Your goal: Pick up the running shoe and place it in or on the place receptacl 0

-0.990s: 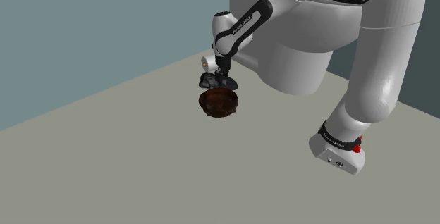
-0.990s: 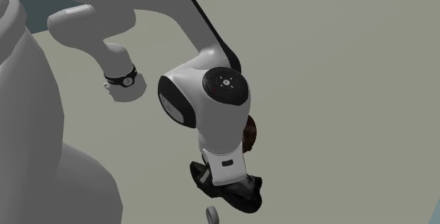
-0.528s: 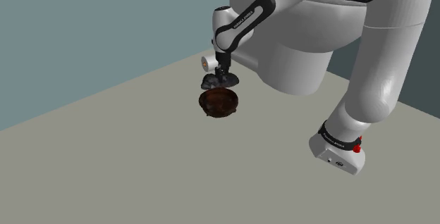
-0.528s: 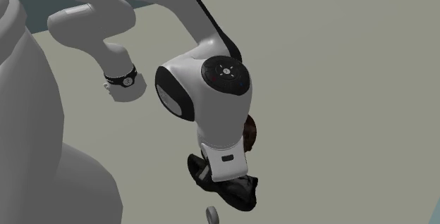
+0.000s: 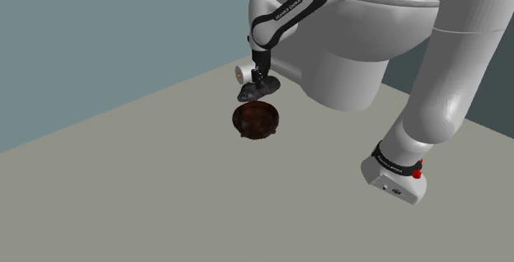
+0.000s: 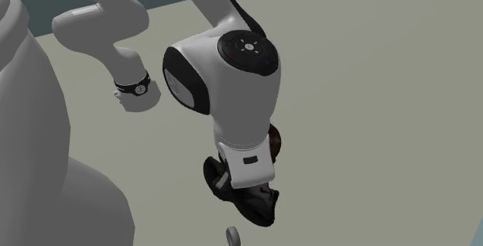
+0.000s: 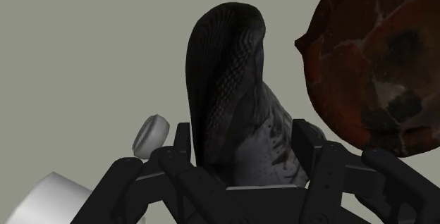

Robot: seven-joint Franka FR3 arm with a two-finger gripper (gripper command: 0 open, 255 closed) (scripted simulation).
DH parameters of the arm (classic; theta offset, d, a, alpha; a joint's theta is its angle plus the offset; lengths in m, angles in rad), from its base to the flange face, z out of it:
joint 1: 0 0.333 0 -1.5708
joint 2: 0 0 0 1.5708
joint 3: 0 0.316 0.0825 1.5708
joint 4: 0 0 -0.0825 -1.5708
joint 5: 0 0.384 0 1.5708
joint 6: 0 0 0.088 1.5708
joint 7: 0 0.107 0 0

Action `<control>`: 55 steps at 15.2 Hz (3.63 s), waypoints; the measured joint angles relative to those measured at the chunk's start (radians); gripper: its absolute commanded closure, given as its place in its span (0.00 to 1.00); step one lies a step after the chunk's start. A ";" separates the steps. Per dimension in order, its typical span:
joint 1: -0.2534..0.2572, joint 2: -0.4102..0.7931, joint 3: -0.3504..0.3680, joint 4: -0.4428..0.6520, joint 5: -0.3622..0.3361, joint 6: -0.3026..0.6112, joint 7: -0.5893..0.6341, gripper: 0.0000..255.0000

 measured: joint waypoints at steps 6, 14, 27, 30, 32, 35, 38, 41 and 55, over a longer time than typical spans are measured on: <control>-0.001 -0.045 0.002 0.023 0.006 -0.068 -0.006 1.00; 0.000 -0.096 0.004 0.070 0.014 -0.166 -0.010 1.00; 0.055 -0.281 0.058 -0.011 0.040 -0.271 0.081 1.00; 0.082 -0.351 0.087 -0.074 0.057 -0.279 0.130 1.00; 0.104 -0.404 0.110 -0.112 0.073 -0.292 0.167 1.00; 0.115 -0.413 0.124 -0.139 0.079 -0.276 0.189 1.00; 0.116 -0.403 0.125 -0.165 0.077 -0.240 0.192 1.00; 0.117 -0.384 0.129 -0.190 0.074 -0.197 0.198 1.00; 0.116 -0.295 0.134 -0.276 0.055 -0.022 0.214 1.00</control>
